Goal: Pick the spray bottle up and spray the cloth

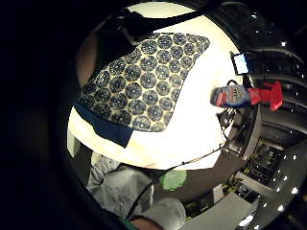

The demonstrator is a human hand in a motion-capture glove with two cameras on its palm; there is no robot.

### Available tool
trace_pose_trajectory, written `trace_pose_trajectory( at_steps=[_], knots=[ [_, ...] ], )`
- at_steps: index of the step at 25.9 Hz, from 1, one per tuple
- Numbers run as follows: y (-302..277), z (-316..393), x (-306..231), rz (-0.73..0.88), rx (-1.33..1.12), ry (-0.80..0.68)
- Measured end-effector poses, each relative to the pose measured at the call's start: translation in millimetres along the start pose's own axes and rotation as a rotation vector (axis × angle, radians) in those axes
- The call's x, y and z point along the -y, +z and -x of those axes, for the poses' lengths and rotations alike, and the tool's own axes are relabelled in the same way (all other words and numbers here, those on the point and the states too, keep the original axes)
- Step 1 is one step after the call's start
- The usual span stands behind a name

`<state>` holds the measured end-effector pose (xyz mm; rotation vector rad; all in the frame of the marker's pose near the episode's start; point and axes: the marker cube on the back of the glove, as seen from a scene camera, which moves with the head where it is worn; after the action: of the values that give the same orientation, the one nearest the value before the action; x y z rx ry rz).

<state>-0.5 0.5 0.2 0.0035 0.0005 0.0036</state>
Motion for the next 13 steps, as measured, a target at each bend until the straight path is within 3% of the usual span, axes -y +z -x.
trace_pose_trajectory(
  at_steps=[13],
  knots=[
    [-11,-13,-7,-0.152,0.012,-0.016]
  ],
)
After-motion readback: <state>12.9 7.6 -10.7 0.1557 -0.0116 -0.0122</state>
